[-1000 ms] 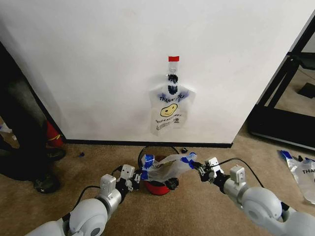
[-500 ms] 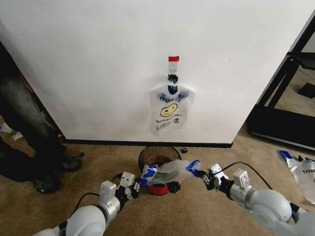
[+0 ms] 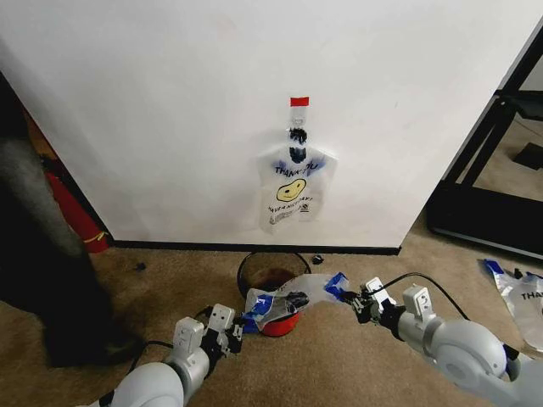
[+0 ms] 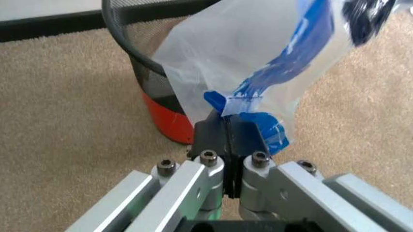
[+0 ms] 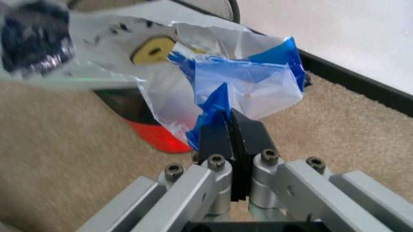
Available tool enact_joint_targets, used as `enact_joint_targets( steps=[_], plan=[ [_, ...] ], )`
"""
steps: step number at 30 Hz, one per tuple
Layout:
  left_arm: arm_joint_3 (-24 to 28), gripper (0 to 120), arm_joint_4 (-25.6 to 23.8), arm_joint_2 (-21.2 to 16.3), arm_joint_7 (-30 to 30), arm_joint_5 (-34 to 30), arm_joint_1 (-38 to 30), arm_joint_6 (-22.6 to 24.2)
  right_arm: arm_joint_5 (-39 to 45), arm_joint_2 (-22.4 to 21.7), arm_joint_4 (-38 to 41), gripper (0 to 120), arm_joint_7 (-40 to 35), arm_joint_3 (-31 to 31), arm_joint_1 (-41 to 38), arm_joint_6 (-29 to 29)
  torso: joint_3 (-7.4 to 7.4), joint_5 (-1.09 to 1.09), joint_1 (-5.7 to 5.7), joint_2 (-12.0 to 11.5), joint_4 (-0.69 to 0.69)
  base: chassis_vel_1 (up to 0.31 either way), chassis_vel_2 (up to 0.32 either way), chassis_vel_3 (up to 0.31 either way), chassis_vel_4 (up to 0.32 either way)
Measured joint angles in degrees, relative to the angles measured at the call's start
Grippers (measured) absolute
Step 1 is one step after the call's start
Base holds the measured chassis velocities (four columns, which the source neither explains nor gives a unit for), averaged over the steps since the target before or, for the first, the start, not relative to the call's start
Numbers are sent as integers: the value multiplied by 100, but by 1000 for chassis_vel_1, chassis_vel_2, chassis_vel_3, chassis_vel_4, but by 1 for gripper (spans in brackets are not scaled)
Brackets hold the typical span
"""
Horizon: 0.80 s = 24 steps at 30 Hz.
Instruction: Pick up the garbage bag from the wall and place it over the trash bin.
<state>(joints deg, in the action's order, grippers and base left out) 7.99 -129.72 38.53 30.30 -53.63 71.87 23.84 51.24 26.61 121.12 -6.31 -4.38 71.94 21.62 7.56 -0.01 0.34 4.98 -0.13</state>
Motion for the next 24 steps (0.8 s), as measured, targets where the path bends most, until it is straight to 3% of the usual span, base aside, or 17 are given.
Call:
enact_joint_targets(
  steps=[10,24],
  plan=[
    [219,0,478,140,-17,275,-128,-28,-598,-150,-258,0,202,176,-20,127,0,1,0,0,0,0,0,0,0],
    [713,0,1112,467,48,439,-610,-20,-1021,896,-1035,0,-59,692,-479,139,0,1,0,1,-1,0,0,0,0]
  ],
)
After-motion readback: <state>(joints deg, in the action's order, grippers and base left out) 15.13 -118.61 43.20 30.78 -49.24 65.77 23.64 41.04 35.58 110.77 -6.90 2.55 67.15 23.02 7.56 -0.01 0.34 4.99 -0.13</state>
